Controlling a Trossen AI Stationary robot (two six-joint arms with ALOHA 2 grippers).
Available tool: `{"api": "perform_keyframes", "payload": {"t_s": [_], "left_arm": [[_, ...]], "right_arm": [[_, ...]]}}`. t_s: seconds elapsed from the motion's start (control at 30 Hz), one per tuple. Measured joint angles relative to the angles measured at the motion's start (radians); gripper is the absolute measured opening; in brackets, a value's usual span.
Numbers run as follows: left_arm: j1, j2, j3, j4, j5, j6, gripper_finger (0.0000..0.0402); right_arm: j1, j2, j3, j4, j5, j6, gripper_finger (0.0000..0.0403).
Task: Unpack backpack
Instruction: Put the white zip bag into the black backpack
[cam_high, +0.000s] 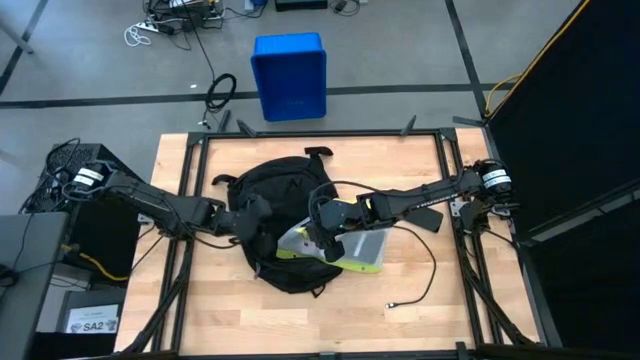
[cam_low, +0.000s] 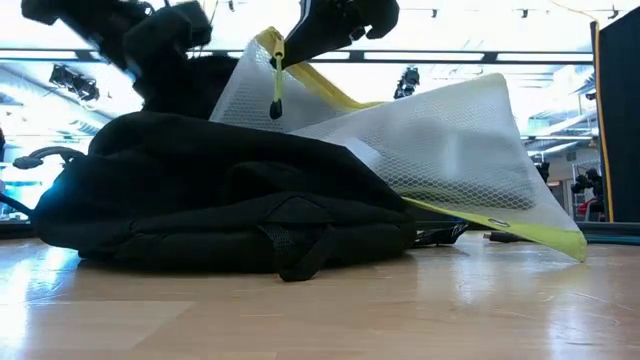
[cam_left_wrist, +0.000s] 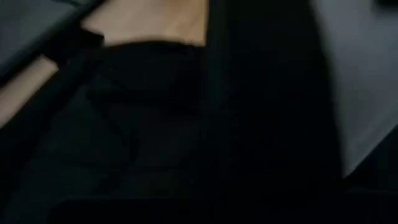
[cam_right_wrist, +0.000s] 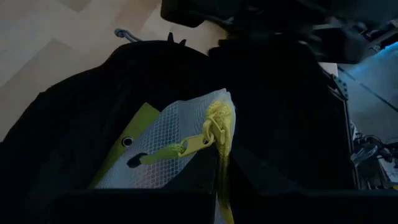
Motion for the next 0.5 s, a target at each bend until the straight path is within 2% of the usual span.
{"api": "perform_keyframes", "payload": {"t_s": [0.1,0.33,0.5], "left_arm": [[0.0,0.0,0.06,0.006,-0.032,0.049,0.0001],[-0.004,0.0,0.223,0.012,-0.036,0.171,0.0],[-0.004,0.0,0.277,0.013,-0.037,0.205,0.0]], "right_arm": [[0.007,0.0,0.002,0.014,0.028,-0.039,0.0],[0.042,0.0,0.084,0.035,0.196,-0.136,0.0],[0.061,-0.001,0.112,0.127,0.197,-0.186,0.0]]}}
